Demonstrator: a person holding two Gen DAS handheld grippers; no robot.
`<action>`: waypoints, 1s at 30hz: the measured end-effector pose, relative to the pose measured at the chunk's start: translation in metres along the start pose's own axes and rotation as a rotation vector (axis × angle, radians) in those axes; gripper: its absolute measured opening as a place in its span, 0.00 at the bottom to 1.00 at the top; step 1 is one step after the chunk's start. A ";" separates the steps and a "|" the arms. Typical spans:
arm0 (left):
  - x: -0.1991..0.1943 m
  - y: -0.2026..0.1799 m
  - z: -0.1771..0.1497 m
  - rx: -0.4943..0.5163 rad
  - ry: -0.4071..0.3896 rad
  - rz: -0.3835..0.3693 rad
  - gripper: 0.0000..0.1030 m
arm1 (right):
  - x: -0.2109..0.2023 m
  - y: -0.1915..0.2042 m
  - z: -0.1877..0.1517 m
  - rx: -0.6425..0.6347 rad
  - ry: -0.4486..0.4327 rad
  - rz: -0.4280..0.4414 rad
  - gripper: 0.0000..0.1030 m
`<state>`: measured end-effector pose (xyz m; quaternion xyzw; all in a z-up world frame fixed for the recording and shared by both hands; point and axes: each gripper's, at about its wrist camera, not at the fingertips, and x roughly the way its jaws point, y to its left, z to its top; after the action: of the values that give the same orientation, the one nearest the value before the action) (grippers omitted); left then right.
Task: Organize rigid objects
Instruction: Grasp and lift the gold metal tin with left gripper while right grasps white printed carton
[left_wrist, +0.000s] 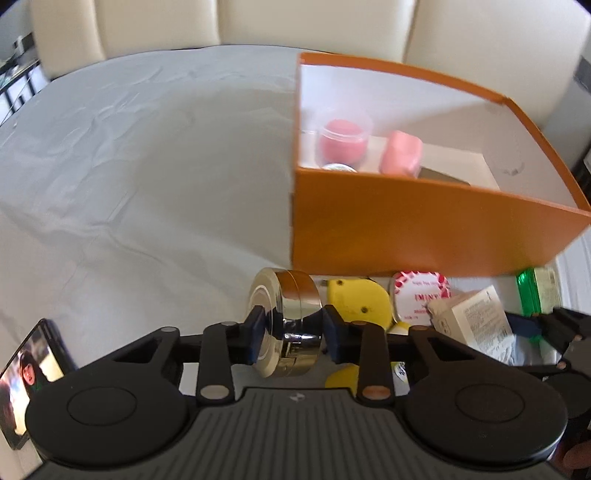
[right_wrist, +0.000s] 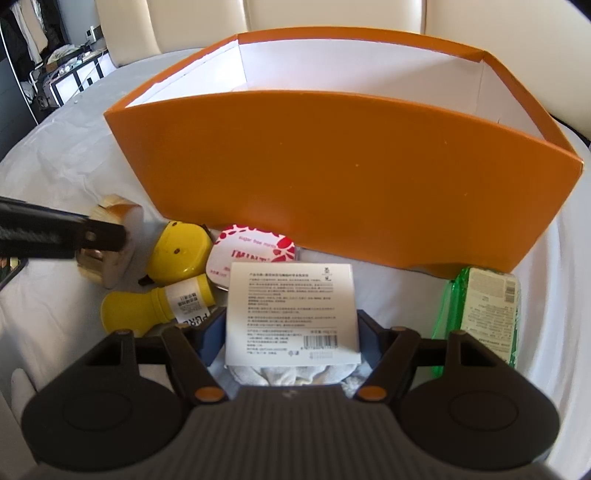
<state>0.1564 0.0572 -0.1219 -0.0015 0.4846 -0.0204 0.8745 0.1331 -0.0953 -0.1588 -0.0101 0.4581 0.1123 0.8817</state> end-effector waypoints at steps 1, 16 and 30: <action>0.001 0.000 0.001 0.007 0.001 0.041 0.33 | 0.000 0.001 0.001 -0.004 0.002 -0.005 0.69; 0.022 0.007 0.003 -0.029 0.009 0.060 0.31 | 0.004 0.000 0.006 0.006 -0.014 0.000 0.69; -0.026 0.002 -0.005 -0.040 -0.089 -0.050 0.31 | -0.038 0.003 0.007 -0.033 -0.089 0.013 0.69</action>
<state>0.1385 0.0601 -0.1029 -0.0320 0.4452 -0.0325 0.8943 0.1168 -0.0991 -0.1241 -0.0164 0.4165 0.1260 0.9002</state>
